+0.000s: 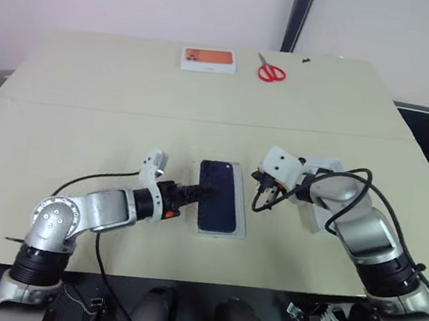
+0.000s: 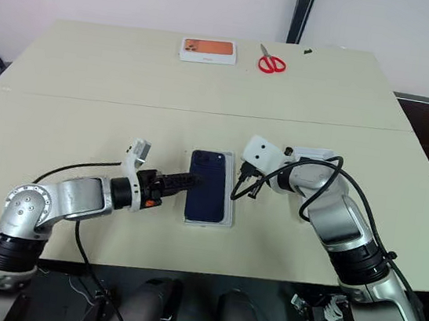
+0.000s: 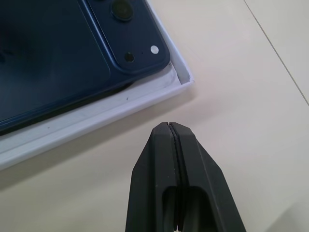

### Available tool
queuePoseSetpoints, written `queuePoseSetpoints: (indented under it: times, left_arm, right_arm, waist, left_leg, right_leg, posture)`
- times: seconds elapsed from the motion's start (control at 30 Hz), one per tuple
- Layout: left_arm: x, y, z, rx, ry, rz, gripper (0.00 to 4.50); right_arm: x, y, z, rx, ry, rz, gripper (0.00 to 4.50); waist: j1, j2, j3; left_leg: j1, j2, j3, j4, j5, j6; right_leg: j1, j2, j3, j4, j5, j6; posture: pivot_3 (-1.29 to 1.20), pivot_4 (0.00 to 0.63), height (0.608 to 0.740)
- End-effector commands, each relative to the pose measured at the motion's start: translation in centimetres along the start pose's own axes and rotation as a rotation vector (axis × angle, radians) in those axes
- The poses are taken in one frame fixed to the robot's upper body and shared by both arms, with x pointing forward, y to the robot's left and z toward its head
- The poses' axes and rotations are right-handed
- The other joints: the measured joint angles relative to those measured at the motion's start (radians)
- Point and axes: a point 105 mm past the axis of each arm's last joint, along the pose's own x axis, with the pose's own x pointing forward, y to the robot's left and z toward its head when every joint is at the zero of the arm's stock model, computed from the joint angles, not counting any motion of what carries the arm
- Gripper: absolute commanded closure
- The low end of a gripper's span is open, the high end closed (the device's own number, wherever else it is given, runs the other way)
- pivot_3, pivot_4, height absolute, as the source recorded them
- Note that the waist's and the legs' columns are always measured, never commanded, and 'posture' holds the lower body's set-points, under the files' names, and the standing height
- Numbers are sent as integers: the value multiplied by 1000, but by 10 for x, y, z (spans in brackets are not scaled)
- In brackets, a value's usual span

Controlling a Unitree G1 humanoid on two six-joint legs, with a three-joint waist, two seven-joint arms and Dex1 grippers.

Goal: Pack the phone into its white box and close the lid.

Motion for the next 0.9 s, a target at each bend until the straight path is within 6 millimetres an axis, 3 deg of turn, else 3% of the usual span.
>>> queuePoseSetpoints:
  times: [0.03, 0.23, 0.43, 0.53, 0.67, 0.9]
  left_arm:
    - [-5, -8, -1, 57, 0, -33, 53]
    - [-25, -4, 18, 164, -75, -23, 53]
    - [-47, 15, 39, 441, -113, 113, 53]
    - [-65, 18, 55, 691, -224, 163, 852]
    - [-68, 22, 39, 897, -128, 126, 2855]
    - [-79, 31, 24, 1070, -47, 71, 2855]
  right_arm:
    - [-9, -10, 6, -23, -27, -35, 4500]
    - [-19, 1, 11, -70, -84, 23, 4500]
    - [-25, 14, 22, -99, -152, 78, 4500]
    - [-19, 22, 42, -48, -208, 112, 4500]
    - [0, 31, 54, -21, -184, 108, 4500]
    - [30, 62, 85, -7, -194, 165, 4500]
  waist:
    - [-1, 0, 0]
    - [-2, 0, 0]
    - [-3, 0, 0]
    - [-9, 1, 1]
    - [-5, 2, 1]
    - [-5, 2, 1]
  left_leg:
    - [0, 0, 0, 0, 0, 0]
    - [0, 0, 0, -1, 0, 0]
    - [0, 0, 0, -1, -1, 1]
    - [0, 0, 0, -3, 0, 1]
    - [0, 1, 0, -4, 0, 0]
    - [0, 0, 0, -4, -3, 4]
  right_leg:
    - [0, 0, 0, 0, 0, 0]
    - [0, 0, 0, 0, 0, 0]
    - [0, 0, 0, 0, 0, 0]
    - [-1, 0, 1, -1, 0, 0]
    - [-1, 0, 0, -2, 0, -1]
    - [-1, -1, 0, -3, 0, -1]
  posture:
    - [0, 150, 740]
    - [0, 150, 740]
    - [0, 150, 740]
    - [0, 150, 740]
    - [0, 150, 740]
    - [0, 150, 740]
